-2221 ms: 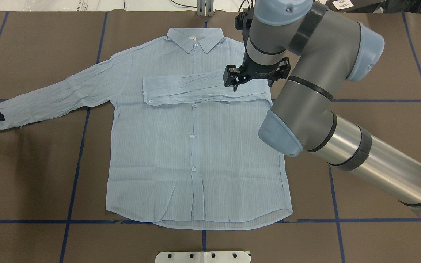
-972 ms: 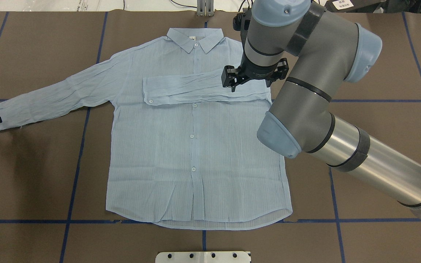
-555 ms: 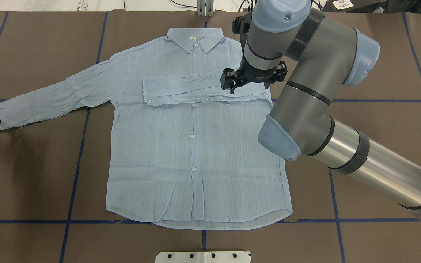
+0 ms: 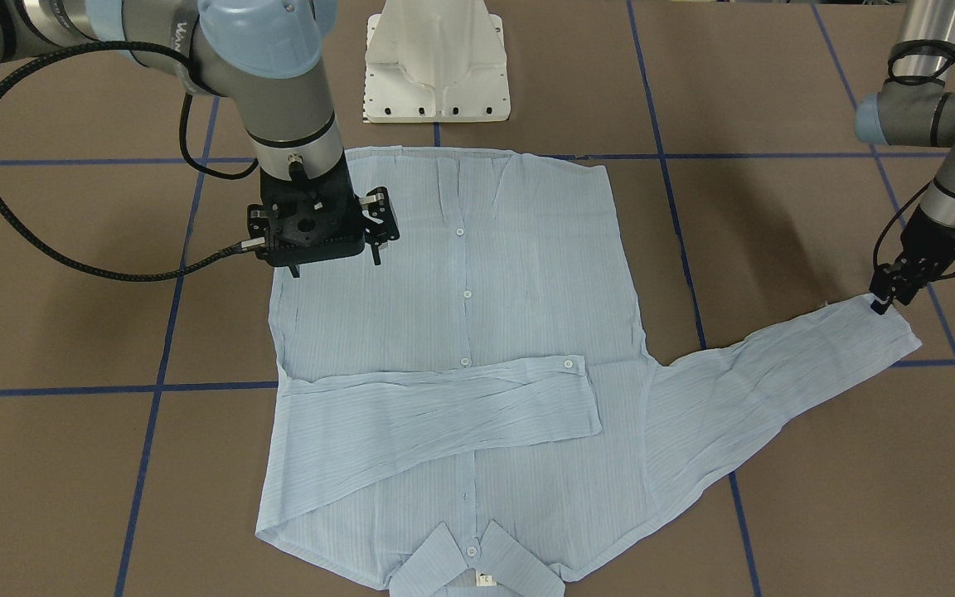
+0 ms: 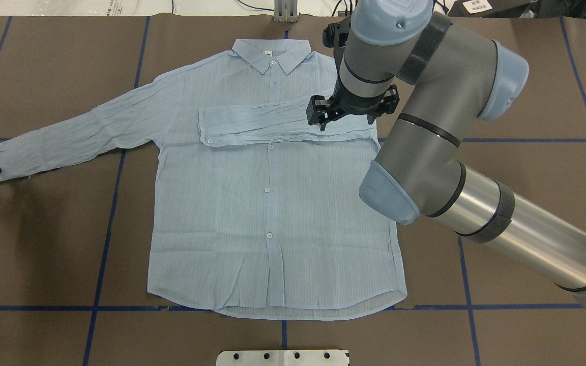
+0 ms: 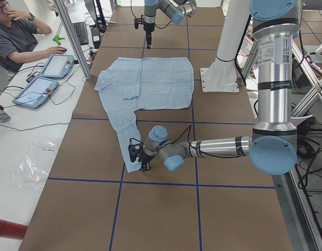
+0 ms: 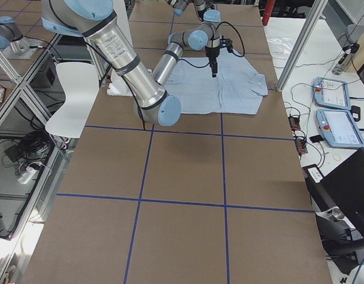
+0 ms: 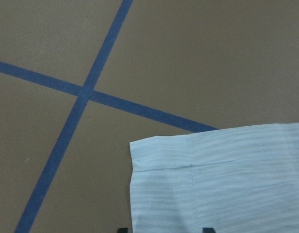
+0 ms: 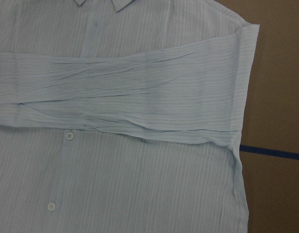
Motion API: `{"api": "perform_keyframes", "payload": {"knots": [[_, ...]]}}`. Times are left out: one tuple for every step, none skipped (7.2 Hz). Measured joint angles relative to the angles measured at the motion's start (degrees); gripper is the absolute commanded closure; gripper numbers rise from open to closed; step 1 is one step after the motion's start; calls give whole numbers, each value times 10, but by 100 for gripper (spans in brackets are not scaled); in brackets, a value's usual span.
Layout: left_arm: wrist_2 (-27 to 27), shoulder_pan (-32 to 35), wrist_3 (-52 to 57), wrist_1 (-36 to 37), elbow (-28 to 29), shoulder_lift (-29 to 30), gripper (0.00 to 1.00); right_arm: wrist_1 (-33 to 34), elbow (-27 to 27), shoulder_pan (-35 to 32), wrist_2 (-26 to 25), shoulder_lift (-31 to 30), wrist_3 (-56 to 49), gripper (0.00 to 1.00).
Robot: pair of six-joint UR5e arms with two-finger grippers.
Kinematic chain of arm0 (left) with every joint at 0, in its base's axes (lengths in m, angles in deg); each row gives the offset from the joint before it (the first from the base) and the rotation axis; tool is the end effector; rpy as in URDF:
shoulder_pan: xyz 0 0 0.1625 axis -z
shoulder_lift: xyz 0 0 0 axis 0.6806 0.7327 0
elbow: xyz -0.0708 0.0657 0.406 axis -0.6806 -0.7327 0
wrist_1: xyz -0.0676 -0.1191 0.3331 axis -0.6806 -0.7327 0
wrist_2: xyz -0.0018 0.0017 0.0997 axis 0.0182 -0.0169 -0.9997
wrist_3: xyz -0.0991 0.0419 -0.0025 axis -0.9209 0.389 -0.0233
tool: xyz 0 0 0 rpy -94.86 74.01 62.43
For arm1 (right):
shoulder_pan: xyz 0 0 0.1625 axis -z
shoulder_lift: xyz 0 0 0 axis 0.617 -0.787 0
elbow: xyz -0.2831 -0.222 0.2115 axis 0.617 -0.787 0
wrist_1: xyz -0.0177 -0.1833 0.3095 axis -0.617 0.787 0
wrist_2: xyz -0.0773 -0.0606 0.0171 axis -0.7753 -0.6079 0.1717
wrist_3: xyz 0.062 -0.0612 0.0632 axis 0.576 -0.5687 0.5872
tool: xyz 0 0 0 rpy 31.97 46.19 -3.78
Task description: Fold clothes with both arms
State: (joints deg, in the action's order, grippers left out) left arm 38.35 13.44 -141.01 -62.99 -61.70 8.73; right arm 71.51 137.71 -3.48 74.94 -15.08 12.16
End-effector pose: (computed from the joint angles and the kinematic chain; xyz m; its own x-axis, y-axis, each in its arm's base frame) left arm 0.1574 -0.4155 0.6695 0.6387 -0.3018 -0.7078 0.4633 0.8853 0.0405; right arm -0.4056 -0.4853 0.1960 0.7118 -0.1454 0.6871 0.0107 0.9805 0.1963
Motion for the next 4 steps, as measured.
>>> {"api": "perform_keyframes", "payload": {"knots": [[0,-2,0,0,0,0,46,0,0,0,0,0,0,0],[0,-4,-1,0,1,0,53,0,0,0,-1,0,-1,0],[0,-6,-1,0,1,0,64,0,0,0,-1,-1,-1,0],[0,-6,-1,0,1,0,75,0,0,0,0,-1,-1,0]]}}
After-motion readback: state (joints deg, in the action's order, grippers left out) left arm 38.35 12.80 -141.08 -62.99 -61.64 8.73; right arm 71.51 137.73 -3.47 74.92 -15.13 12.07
